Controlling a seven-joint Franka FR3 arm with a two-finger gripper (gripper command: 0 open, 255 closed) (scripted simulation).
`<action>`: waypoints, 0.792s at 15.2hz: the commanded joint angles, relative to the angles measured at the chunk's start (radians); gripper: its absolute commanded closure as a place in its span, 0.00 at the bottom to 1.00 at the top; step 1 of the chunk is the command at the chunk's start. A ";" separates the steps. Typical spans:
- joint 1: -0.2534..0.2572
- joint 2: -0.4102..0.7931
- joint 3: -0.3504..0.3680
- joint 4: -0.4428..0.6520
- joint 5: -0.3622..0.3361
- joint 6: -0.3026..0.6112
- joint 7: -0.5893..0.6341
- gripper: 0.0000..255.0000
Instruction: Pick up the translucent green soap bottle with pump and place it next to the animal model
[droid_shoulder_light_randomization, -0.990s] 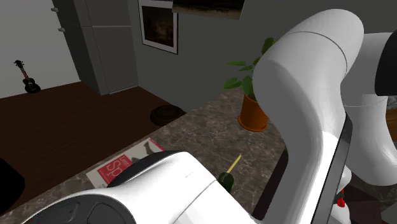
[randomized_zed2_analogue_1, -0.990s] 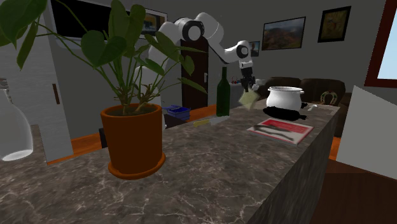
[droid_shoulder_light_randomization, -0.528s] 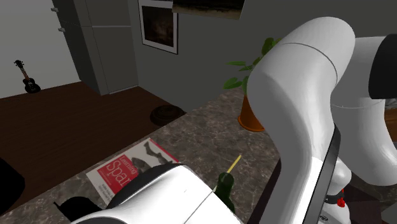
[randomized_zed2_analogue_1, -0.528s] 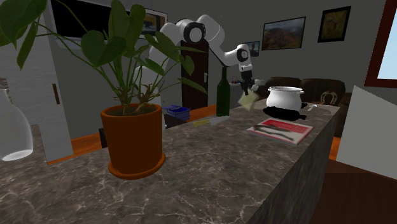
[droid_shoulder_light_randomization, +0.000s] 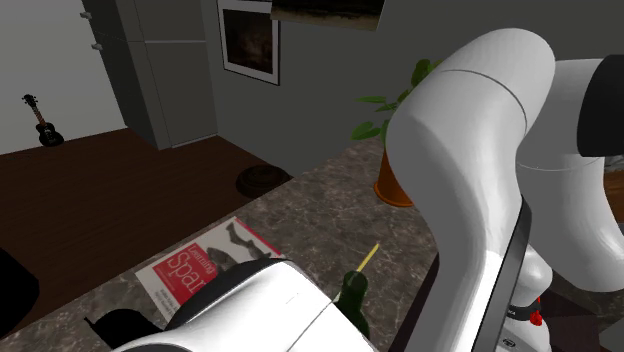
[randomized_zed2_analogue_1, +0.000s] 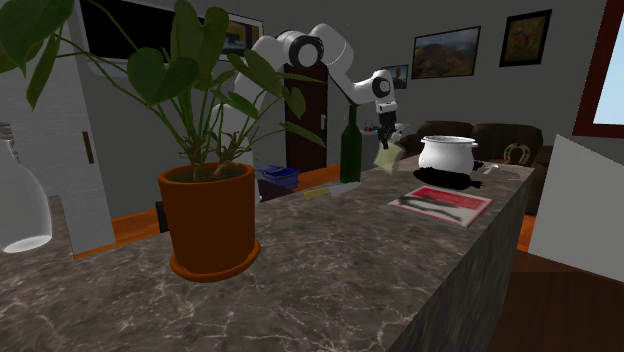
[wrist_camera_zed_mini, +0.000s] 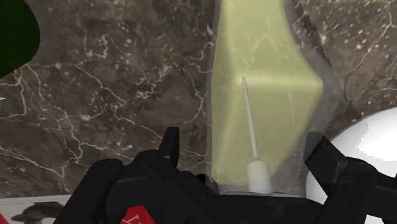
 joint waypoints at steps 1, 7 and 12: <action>0.000 0.001 0.000 0.000 0.000 -0.001 0.000 0.00; -0.017 -0.072 0.037 0.011 0.055 -0.072 -0.029 0.00; -0.017 -0.072 0.037 0.011 0.055 -0.072 -0.029 0.00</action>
